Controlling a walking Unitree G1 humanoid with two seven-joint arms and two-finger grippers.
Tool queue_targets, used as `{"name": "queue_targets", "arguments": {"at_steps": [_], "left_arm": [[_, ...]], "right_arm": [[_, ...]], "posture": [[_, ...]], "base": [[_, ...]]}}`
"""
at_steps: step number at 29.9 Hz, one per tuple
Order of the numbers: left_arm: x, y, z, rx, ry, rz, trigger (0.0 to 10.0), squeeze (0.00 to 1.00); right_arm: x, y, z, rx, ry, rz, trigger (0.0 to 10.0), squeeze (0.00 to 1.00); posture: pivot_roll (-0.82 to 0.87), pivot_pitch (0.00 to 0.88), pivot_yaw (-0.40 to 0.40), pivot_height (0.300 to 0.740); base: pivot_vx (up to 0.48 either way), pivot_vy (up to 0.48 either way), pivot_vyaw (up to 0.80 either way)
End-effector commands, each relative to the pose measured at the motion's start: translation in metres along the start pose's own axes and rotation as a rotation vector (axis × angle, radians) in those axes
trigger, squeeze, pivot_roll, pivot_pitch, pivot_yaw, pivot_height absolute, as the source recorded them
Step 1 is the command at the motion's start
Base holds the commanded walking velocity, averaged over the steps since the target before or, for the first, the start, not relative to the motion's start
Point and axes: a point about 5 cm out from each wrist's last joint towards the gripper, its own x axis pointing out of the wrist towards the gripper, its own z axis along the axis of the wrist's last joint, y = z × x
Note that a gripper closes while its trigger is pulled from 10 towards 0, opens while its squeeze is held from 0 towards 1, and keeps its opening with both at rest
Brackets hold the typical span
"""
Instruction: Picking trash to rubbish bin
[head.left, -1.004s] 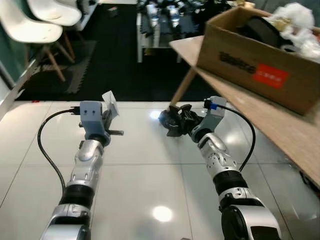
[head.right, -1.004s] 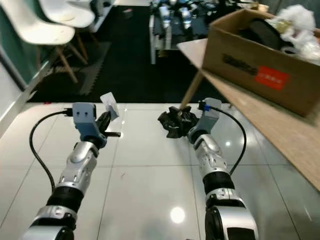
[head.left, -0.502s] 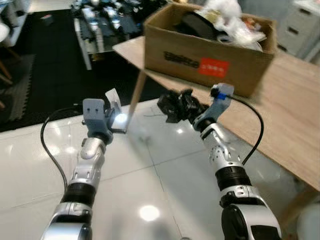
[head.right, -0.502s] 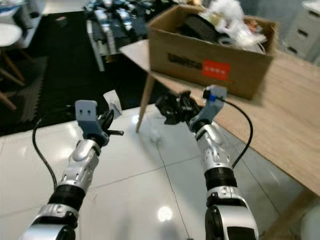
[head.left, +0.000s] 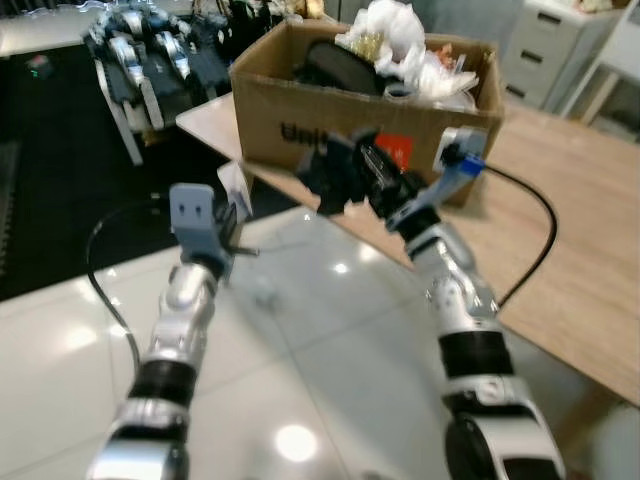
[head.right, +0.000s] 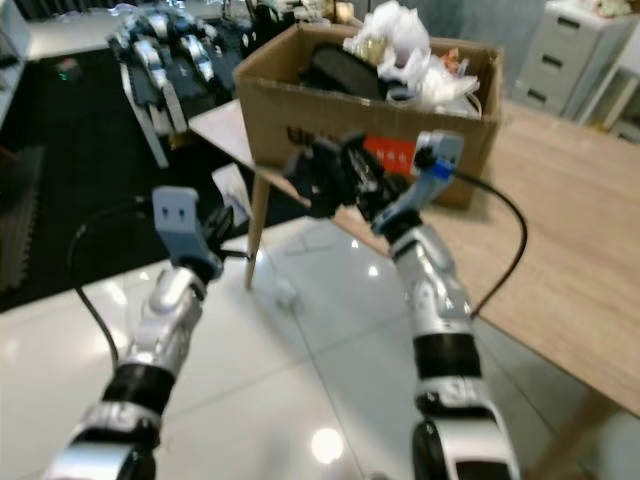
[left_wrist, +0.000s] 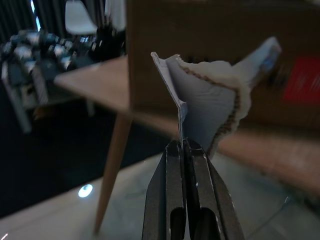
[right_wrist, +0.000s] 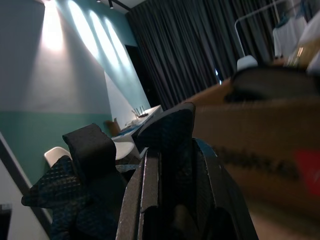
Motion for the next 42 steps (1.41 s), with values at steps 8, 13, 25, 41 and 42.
{"name": "queue_targets", "arguments": {"at_steps": [8,13,25,41,42], "left_arm": [[0.015,0.007,0.045,0.008,-0.139,-0.011,10.0,0.0],[0.019,-0.003,0.059,-0.015,-0.187,-0.049,10.0,0.0],[0.015,-0.019,0.053,-0.062,-0.167,-0.095,10.0,0.0],[0.014,-0.015,0.063,-0.085,-0.201,-0.082,10.0,0.0],[0.014,-0.015,0.064,-0.087,-0.203,-0.082,10.0,0.0]], "right_arm": [[0.004,0.007,0.023,-0.021,-0.055,0.025,10.0,0.0],[0.002,0.005,0.025,-0.03,-0.051,0.004,10.0,0.0],[0.0,0.008,0.016,-0.038,-0.006,-0.004,10.0,0.0],[-0.002,0.033,0.022,0.083,-0.03,0.191,10.0,0.0],[-0.003,0.035,0.023,0.09,-0.029,0.21,10.0,0.0]], "posture": [[0.02,0.073,0.01,0.74],[0.01,0.074,0.014,0.74],[0.01,0.079,0.011,0.74],[0.02,0.081,0.005,0.74],[0.02,0.081,0.005,0.74]], "base": [[0.273,0.0,0.0],[0.284,0.0,0.0],[0.402,0.0,0.0],[0.294,0.0,0.0],[0.0,0.0,0.0]]}}
